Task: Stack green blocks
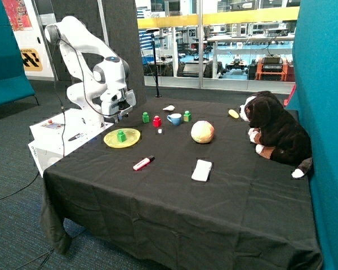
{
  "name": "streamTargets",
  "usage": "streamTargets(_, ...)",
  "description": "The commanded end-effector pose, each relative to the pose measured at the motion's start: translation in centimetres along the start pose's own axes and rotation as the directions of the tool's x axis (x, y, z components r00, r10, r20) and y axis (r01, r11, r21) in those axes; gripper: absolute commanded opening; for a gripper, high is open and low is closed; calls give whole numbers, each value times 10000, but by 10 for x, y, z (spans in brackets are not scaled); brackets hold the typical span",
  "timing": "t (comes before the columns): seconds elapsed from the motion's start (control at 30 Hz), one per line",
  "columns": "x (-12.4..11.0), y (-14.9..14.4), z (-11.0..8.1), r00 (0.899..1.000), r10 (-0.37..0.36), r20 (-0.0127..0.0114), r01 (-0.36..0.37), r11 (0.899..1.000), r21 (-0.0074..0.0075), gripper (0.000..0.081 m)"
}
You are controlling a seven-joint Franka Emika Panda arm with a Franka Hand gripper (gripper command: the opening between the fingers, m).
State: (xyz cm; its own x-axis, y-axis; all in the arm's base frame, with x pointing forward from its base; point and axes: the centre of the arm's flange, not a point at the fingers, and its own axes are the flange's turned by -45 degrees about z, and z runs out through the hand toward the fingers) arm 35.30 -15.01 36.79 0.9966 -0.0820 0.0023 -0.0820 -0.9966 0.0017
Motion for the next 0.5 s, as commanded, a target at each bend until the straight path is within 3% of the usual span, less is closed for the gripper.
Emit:
streamTargets(0.0, -3, 17, 8, 9998, 213, 23, -213, 9998, 17, 435)
streamTargets(0.47, 5, 31, 10, 9997, 232, 23, -232, 9997, 17, 422)
